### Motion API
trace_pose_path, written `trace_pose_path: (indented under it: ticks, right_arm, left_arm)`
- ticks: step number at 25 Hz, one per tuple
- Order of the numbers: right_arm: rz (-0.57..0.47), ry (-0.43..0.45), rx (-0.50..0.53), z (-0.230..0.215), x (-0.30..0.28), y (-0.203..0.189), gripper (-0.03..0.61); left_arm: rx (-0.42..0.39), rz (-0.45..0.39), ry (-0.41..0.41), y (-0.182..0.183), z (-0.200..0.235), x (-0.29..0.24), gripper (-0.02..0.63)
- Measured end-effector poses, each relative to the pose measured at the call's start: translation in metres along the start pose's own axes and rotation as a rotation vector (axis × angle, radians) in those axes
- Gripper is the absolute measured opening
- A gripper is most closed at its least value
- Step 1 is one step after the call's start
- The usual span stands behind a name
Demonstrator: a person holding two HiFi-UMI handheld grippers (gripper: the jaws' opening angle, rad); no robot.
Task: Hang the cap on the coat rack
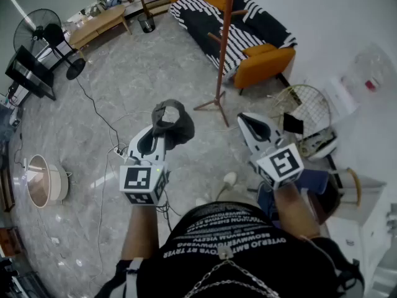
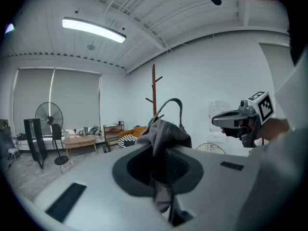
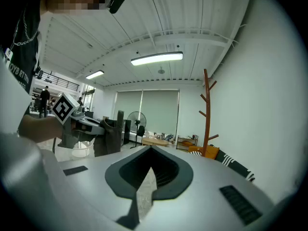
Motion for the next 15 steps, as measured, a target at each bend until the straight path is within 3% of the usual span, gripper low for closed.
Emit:
trace_pose_path:
  ticks: [15]
  right_arm:
    - [0.004,0.019,-0.006,0.005,0.008,0.008,-0.008]
  left_arm:
    - [-0.004,0.016,0.025,-0.01,-0.002,0.016,0.018]
Point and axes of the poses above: the fingertips, and each gripper's own axes: x backward along the fingers, z to its left, y out of its top, the point moved 9 cm from there along x, backward along the fingers, and after that the axes turned 6 degrees about x, right-handed, at the moved point
